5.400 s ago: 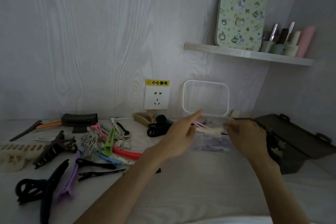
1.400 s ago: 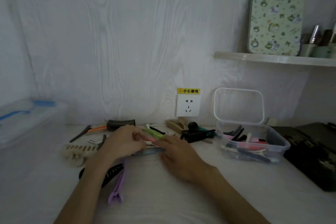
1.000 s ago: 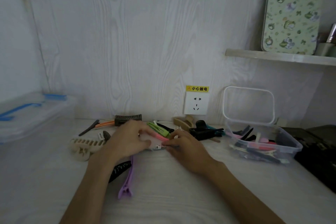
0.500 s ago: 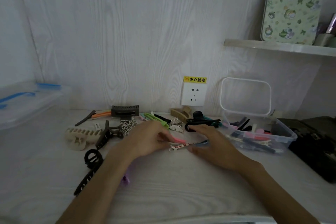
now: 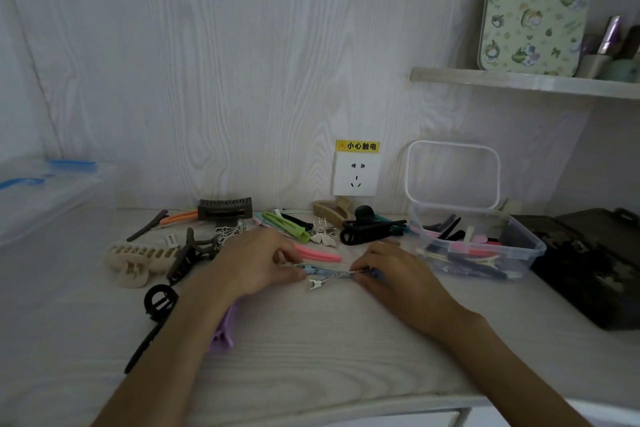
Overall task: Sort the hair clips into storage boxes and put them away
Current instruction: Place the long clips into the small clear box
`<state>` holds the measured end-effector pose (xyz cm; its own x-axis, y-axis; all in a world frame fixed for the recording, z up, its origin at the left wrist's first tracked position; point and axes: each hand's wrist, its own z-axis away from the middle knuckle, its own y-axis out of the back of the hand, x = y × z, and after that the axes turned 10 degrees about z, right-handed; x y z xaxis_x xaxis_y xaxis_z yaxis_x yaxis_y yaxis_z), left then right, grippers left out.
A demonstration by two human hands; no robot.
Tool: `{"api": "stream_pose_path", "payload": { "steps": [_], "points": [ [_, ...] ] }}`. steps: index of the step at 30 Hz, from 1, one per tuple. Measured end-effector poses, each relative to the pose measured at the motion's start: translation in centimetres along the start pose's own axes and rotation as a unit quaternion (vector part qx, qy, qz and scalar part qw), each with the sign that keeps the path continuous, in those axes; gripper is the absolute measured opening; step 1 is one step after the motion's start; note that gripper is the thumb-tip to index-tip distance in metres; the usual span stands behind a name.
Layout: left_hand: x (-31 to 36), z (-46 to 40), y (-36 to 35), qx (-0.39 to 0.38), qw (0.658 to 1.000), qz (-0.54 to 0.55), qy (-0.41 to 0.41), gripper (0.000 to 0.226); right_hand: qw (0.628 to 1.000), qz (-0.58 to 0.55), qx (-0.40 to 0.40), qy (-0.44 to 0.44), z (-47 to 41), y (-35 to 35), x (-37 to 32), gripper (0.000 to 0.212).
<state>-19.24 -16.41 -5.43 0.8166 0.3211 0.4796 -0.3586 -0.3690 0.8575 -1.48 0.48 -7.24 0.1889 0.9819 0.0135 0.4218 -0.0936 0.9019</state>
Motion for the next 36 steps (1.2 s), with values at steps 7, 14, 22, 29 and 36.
{"api": "stream_pose_path", "payload": {
  "steps": [7,14,22,29,36],
  "points": [
    [0.4,0.0,-0.8,0.005,0.998,-0.013,-0.069,0.033,0.999,-0.004,0.023,0.022,0.9,1.0,0.3,0.025],
    [5.8,-1.6,-0.7,0.095,0.98,0.025,-0.171,0.03,0.987,0.056,0.147,-0.023,3.2,5.4,3.0,0.02],
    [15.9,-8.2,-3.2,0.09,0.98,0.057,-0.17,0.026,0.977,0.044,0.135,-0.157,4.1,9.2,12.1,0.016],
    [15.5,-9.1,-6.7,0.0,0.983,0.118,-0.138,0.032,0.977,-0.024,-0.008,-0.213,5.4,8.0,15.0,0.024],
    [9.3,-5.6,-2.4,0.184,0.977,0.056,-0.094,0.025,0.969,-0.003,0.178,-0.174,3.1,7.5,9.9,0.027]
  ]
}}
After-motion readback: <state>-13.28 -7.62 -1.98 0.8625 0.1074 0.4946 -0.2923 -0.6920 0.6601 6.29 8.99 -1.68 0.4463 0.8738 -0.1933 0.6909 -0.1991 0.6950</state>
